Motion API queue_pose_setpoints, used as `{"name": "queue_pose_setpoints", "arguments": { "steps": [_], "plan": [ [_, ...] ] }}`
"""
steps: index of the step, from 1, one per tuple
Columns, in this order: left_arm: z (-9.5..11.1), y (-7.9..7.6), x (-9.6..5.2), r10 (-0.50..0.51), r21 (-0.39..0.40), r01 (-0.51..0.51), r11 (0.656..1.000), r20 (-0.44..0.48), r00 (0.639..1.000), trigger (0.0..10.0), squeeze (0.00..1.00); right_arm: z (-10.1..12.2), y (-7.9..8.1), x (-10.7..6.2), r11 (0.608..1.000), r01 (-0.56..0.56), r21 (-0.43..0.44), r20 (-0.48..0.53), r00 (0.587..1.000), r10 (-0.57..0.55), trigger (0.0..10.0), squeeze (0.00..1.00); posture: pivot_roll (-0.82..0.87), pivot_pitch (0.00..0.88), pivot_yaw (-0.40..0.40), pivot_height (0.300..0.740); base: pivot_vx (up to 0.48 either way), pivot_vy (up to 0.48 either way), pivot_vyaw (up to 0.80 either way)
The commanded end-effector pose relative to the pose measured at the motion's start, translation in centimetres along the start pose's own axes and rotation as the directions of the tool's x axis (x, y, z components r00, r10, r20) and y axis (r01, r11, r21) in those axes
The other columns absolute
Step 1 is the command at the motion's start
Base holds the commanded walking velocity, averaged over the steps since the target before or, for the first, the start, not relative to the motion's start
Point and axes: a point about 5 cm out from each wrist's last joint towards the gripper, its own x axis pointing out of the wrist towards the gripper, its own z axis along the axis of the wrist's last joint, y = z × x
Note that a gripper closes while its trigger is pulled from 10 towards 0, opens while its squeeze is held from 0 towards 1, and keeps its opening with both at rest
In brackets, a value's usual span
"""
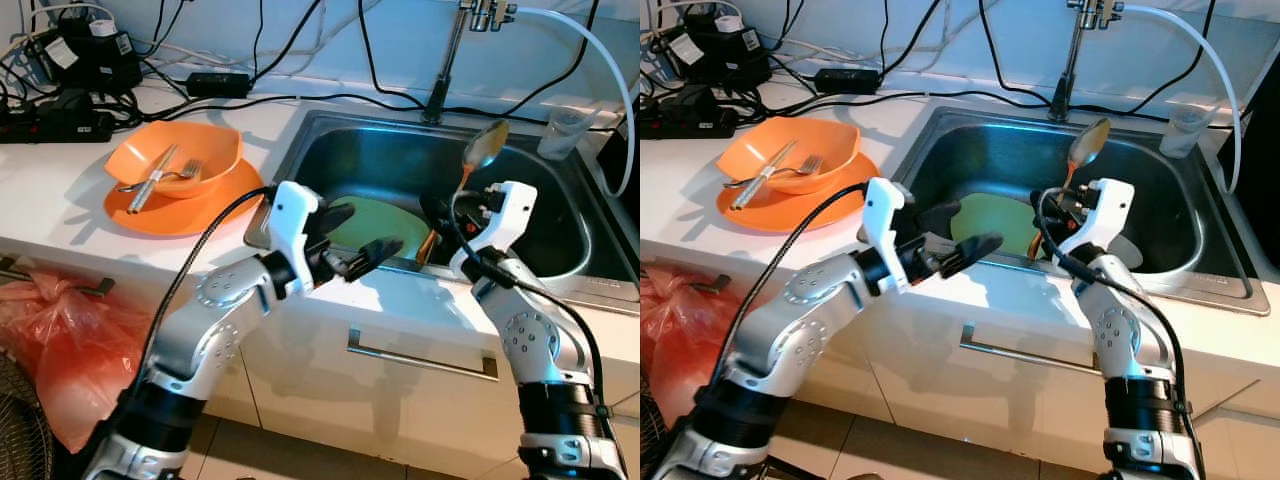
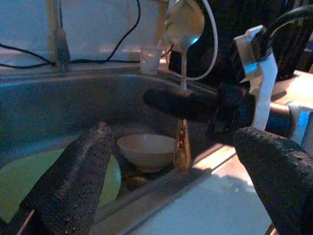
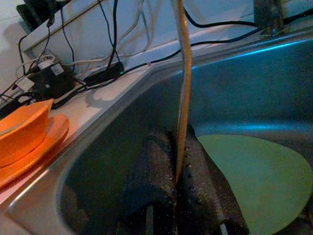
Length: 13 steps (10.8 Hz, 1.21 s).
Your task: Kitchen organization
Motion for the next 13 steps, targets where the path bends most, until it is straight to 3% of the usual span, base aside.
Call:
{"name": "queue_pose_setpoints", "arguments": {
  "steps": [1, 4, 9, 11, 13],
  "plan": [
    [0.0, 0.1, -0.3, -0.019, 0.018, 0.020, 1.000, -0.025, 1.000, 10.0, 1.00, -1.4, 0.1, -0.3, 1.000, -0.007, -0.020, -0.068, 0.998, 0.006, 10.0, 0.00, 0.01, 0.000, 0.007, 0.740, 0.000, 0.000, 0.00],
    [0.1, 0.7, -0.7, -0.054, 0.069, 0.059, 0.996, -0.067, 0.996, 10.0, 1.00, -2.7, 0.6, -0.3, 0.997, -0.030, -0.076, -0.109, 0.994, 0.022, 10.0, 0.00, 0.01, 0.000, 0.022, 0.740, 0.000, 0.000, 0.00],
    [-0.3, 0.5, -0.5, -0.068, 0.083, 0.075, 0.994, -0.078, 0.995, 10.0, 1.00, -5.8, 0.3, -0.9, 0.989, -0.057, -0.140, -0.224, 0.974, 0.025, 10.0, 0.00, 0.01, 0.000, 0.027, 0.740, 0.000, 0.000, 0.00],
    [-0.2, 0.5, -0.6, -0.065, 0.081, 0.071, 0.994, -0.076, 0.995, 10.0, 1.00, -4.9, 0.1, 0.8, 0.975, -0.069, -0.211, -0.193, 0.981, 0.027, 10.0, 0.00, 0.02, 0.000, 0.027, 0.740, 0.000, 0.000, 0.00],
    [-0.3, 0.3, -0.8, -0.063, 0.080, 0.069, 0.994, -0.078, 0.995, 10.0, 1.00, -1.2, 0.4, 3.9, 0.959, -0.046, -0.280, -0.084, 0.996, 0.023, 10.0, 0.00, 0.03, 0.000, 0.025, 0.740, 0.000, 0.000, 0.00]
  ]
}}
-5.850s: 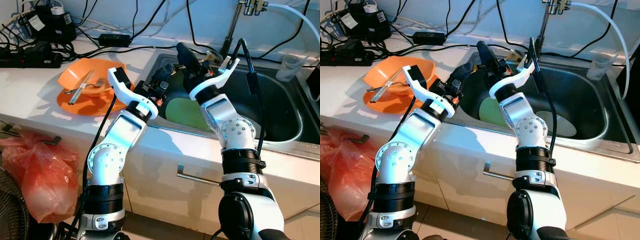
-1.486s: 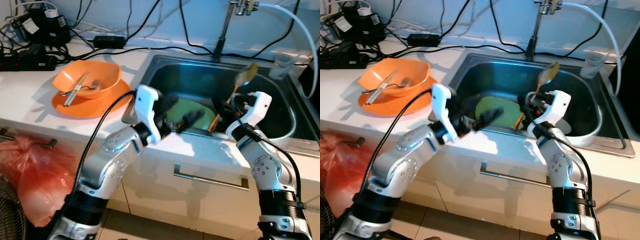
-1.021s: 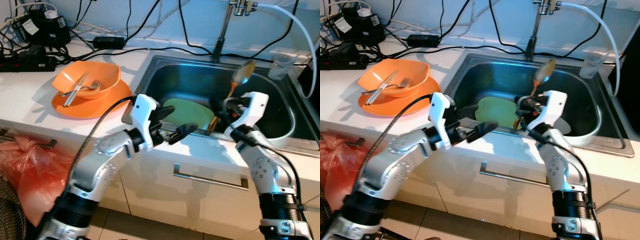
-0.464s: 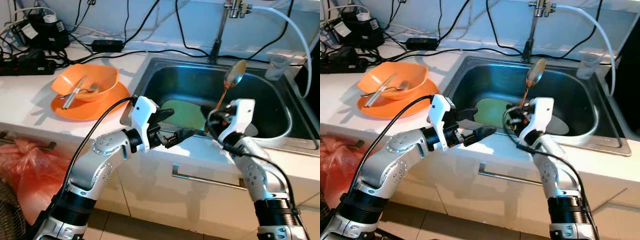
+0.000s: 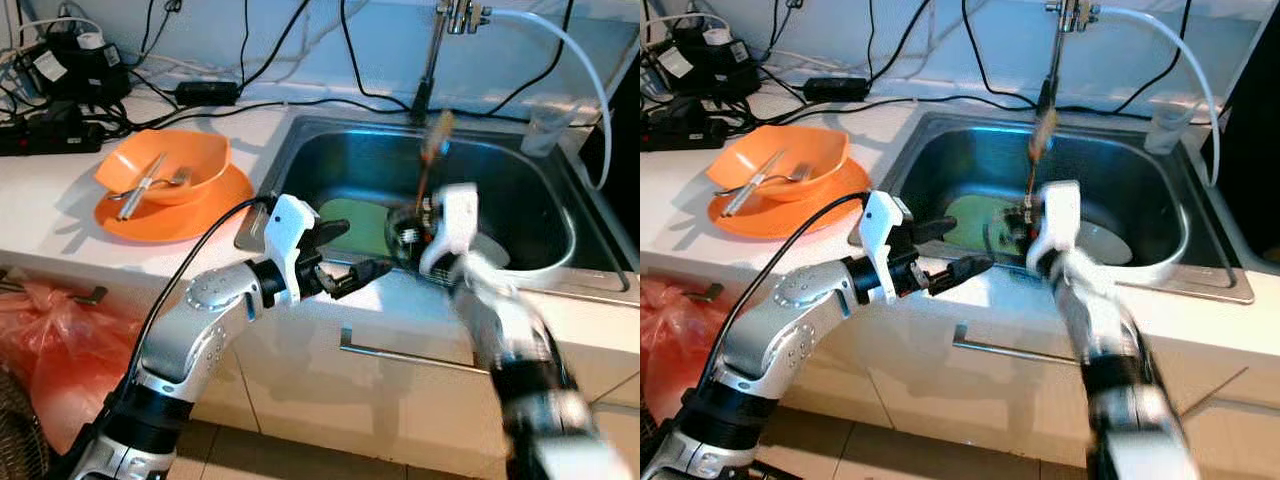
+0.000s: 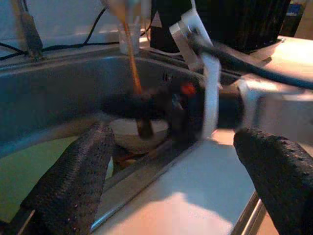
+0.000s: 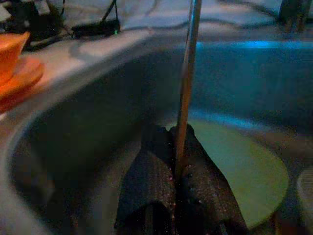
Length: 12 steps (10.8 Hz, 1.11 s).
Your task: Kitchen organization
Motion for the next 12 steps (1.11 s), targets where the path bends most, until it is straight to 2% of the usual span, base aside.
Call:
{"name": "queue_pose_setpoints", "arguments": {
  "steps": [1, 3, 5, 6, 7, 8, 9, 10, 11, 12],
  "plan": [
    [0.3, -0.1, -0.1, -0.001, 0.018, 0.002, 1.000, -0.003, 1.000, 10.0, 1.00, 2.0, -0.6, 0.9, 0.999, 0.011, -0.030, 0.056, 0.998, -0.009, 10.0, 0.00, 0.04, 0.000, 0.023, 0.740, 0.000, 0.000, 0.00],
    [0.3, -0.1, -0.5, 0.011, 0.019, -0.011, 1.000, -0.009, 1.000, 10.0, 1.00, 4.3, -1.2, 2.2, 0.997, 0.016, -0.075, 0.075, 0.997, -0.011, 10.0, 0.00, 0.06, 0.000, 0.017, 0.740, 0.000, 0.000, 0.00],
    [0.3, -0.1, -1.1, 0.023, 0.017, -0.023, 1.000, -0.015, 1.000, 10.0, 1.00, 4.6, -1.7, 2.6, 0.997, 0.021, -0.079, 0.056, 0.998, -0.016, 10.0, 0.00, 0.09, 0.000, 0.015, 0.740, 0.000, 0.000, 0.00],
    [0.4, -0.2, -1.6, 0.030, 0.017, -0.029, 0.999, -0.022, 0.999, 10.0, 1.00, 3.7, -2.4, 2.6, 0.999, 0.027, -0.040, 0.004, 1.000, -0.027, 10.0, 0.00, 0.10, 0.000, 0.017, 0.740, 0.000, 0.000, 0.00],
    [0.4, -0.1, -1.7, 0.033, 0.016, -0.033, 0.999, -0.025, 0.999, 10.0, 1.00, 2.9, -2.5, 2.4, 0.999, 0.016, -0.046, -0.025, 1.000, -0.017, 10.0, 0.14, 0.10, 0.000, 0.020, 0.740, 0.000, 0.000, 0.00],
    [0.4, -0.1, -1.7, 0.034, 0.015, -0.034, 0.999, -0.029, 0.999, 10.0, 1.00, 2.0, -2.7, 2.1, 0.998, 0.004, -0.058, -0.064, 0.998, -0.008, 10.0, 0.13, 0.10, 0.000, 0.022, 0.740, 0.000, 0.000, 0.00],
    [0.4, -0.2, -1.6, 0.030, 0.013, -0.030, 0.999, -0.030, 0.999, 10.0, 1.00, 1.4, -2.8, 2.0, 0.998, -0.001, -0.065, -0.086, 0.996, -0.004, 10.0, 0.05, 0.10, 0.000, 0.024, 0.740, 0.000, 0.000, 0.00],
    [0.5, -0.3, -1.5, 0.025, 0.011, -0.024, 1.000, -0.033, 0.999, 10.0, 1.00, 0.8, -3.0, 1.7, 0.998, -0.009, -0.067, -0.117, 0.993, 0.001, 10.0, 0.07, 0.09, 0.000, 0.024, 0.740, 0.000, 0.000, 0.00],
    [0.5, -0.3, -1.5, 0.024, 0.008, -0.024, 1.000, -0.034, 0.999, 10.0, 1.00, 0.6, -3.1, 1.6, 0.997, -0.024, -0.070, -0.133, 0.991, 0.015, 10.0, 0.32, 0.09, 0.000, 0.024, 0.740, 0.000, 0.000, 0.00],
    [0.4, -0.4, -1.5, 0.024, 0.006, -0.024, 1.000, -0.035, 0.999, 10.0, 1.00, 0.5, -3.1, 1.6, 0.998, -0.025, -0.066, -0.135, 0.991, 0.016, 10.0, 1.00, 0.09, 0.000, 0.024, 0.740, 0.000, 0.000, 0.00]
  ]
}}
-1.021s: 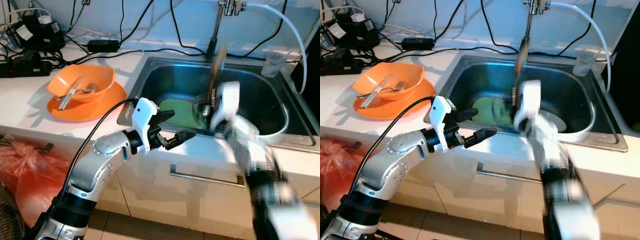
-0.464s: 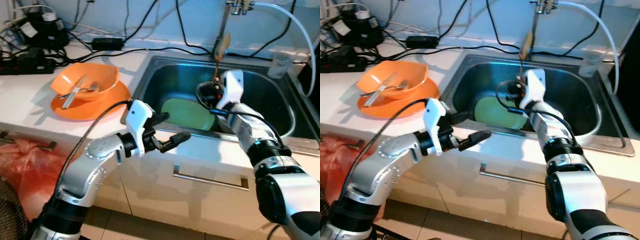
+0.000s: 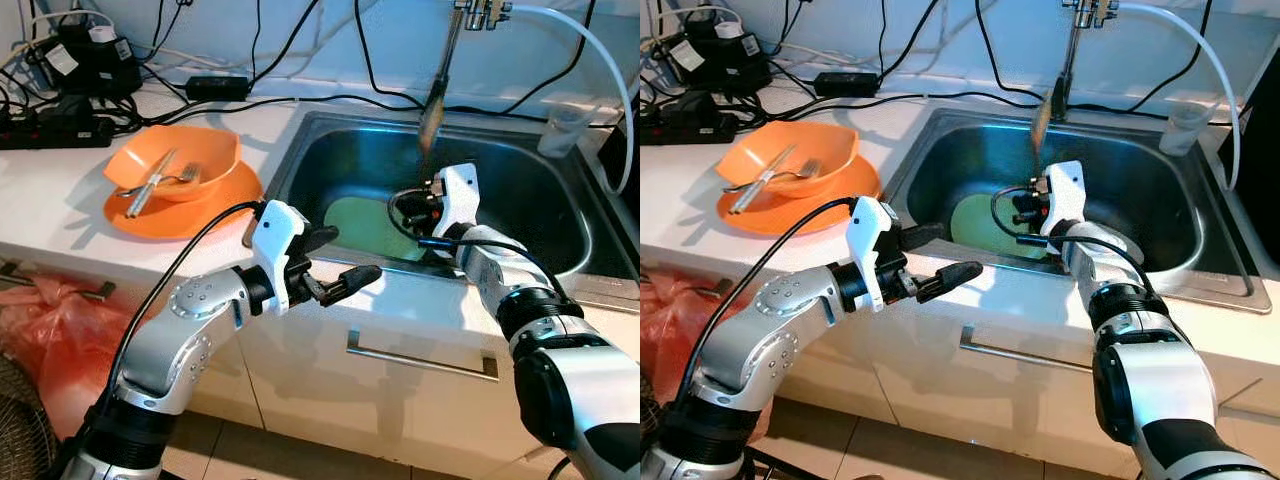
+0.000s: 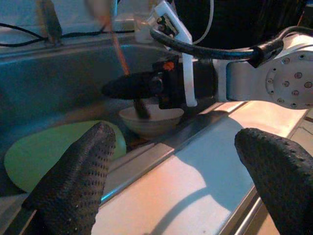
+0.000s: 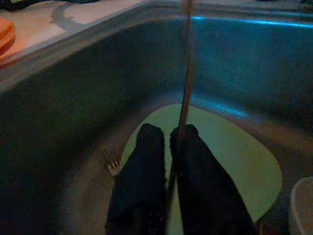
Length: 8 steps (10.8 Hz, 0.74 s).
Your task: Kitchen organization
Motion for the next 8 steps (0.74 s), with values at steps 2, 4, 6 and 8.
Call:
{"name": "queue_pose_setpoints", "arguments": {
  "steps": [2, 4, 6, 8],
  "plan": [
    [0.17, -0.12, -0.11, 0.002, 0.002, -0.002, 1.000, -0.002, 1.000, 10.0, 1.00, 0.82, -0.28, -0.03, 1.000, -0.001, -0.029, 0.022, 1.000, 0.002, 10.0, 1.00, 0.09, 0.000, 0.023, 0.740, 0.000, 0.000, 0.00],
    [0.15, -0.15, -0.16, 0.001, 0.001, -0.001, 1.000, -0.003, 1.000, 10.0, 1.00, 1.04, -0.27, 0.03, 1.000, -0.001, -0.030, 0.027, 1.000, 0.002, 10.0, 1.00, 0.10, 0.000, 0.023, 0.740, 0.000, 0.000, 0.00],
    [0.24, -0.03, -0.06, 0.004, -0.001, -0.004, 1.000, 0.000, 1.000, 10.0, 1.00, 1.13, -0.25, 0.07, 1.000, 0.000, -0.028, 0.030, 1.000, 0.000, 10.0, 1.00, 0.10, 0.000, 0.021, 0.740, 0.000, 0.000, 0.00],
    [0.32, -0.01, 0.14, 0.002, 0.000, -0.002, 1.000, 0.006, 1.000, 10.0, 1.00, 1.37, -0.41, 0.02, 1.000, 0.004, -0.030, 0.037, 0.999, -0.003, 10.0, 1.00, 0.09, 0.000, 0.019, 0.740, 0.000, 0.000, 0.00]
  ]
}}
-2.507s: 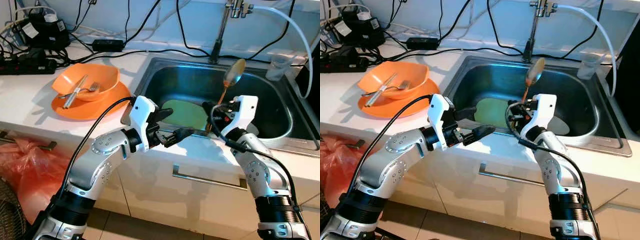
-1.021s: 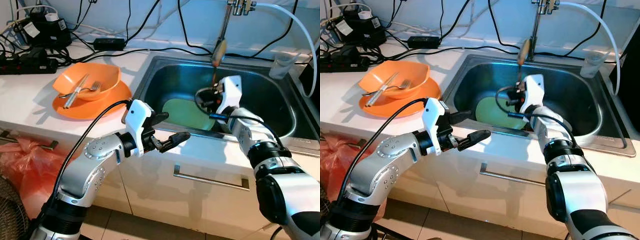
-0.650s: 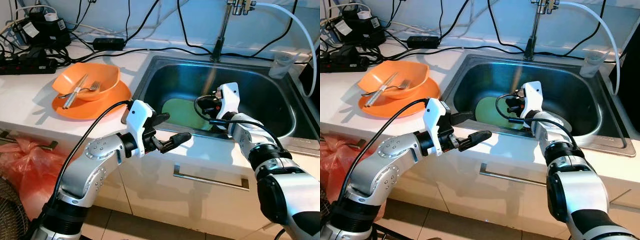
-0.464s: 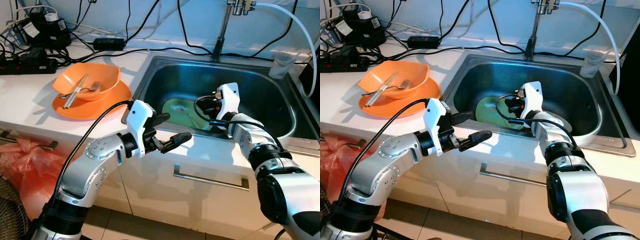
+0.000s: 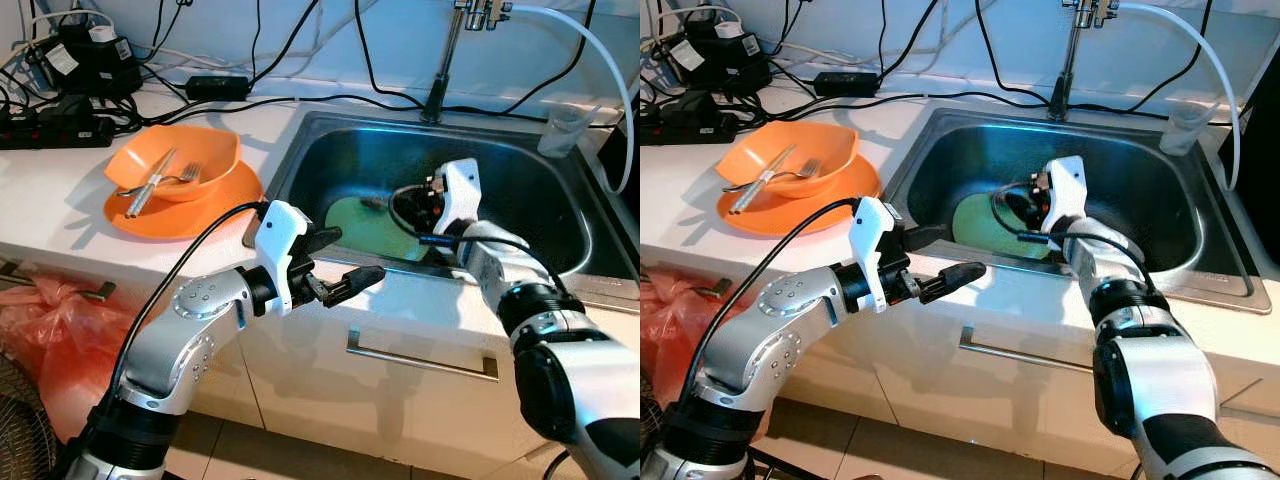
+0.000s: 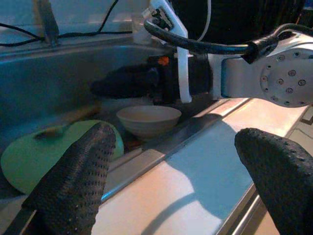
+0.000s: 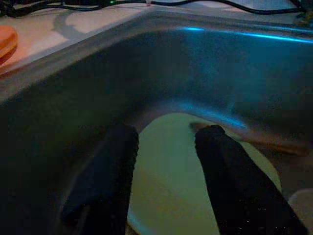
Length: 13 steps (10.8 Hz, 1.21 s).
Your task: Kitchen organization
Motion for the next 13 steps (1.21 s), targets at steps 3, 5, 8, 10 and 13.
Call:
{"name": "queue_pose_setpoints", "arguments": {
  "steps": [3, 5, 8, 10, 13],
  "plan": [
    [0.7, 0.9, 0.4, 0.058, 0.037, -0.059, 0.998, 0.033, 0.998, 10.0, 1.00, 2.0, -0.3, 0.0, 0.999, -0.013, 0.031, 0.086, 0.996, 0.010, 10.0, 1.00, 0.08, 0.000, 0.016, 0.740, 0.000, 0.000, 0.00],
    [1.1, 2.2, 0.8, 0.177, 0.055, -0.180, 0.982, 0.070, 0.982, 10.0, 1.00, 3.5, 0.6, 0.2, 0.994, -0.079, 0.077, 0.177, 0.982, 0.064, 10.0, 1.00, 0.07, 0.000, 0.014, 0.740, 0.000, 0.000, 0.00],
    [2.1, 5.8, 0.4, 0.424, 0.105, -0.439, 0.892, 0.136, 0.895, 10.0, 1.00, 5.9, 3.9, -0.3, 0.963, -0.252, 0.090, 0.317, 0.924, 0.213, 10.0, 1.00, 0.05, 0.000, 0.009, 0.740, 0.000, 0.000, 0.00],
    [2.6, 7.2, -0.1, 0.533, 0.115, -0.560, 0.820, 0.200, 0.822, 10.0, 1.00, 7.1, 6.1, -1.5, 0.943, -0.325, 0.074, 0.367, 0.888, 0.277, 10.0, 1.00, 0.05, 0.000, 0.006, 0.740, 0.000, 0.000, 0.00],
    [5.2, 7.0, -0.7, 0.566, 0.266, -0.676, 0.688, 0.386, 0.728, 10.0, 1.00, 6.9, 7.1, -2.7, 0.944, -0.319, 0.088, 0.365, 0.892, 0.268, 10.0, 1.00, 0.06, 0.000, 0.007, 0.740, 0.000, 0.000, 0.00]
  ]
}}
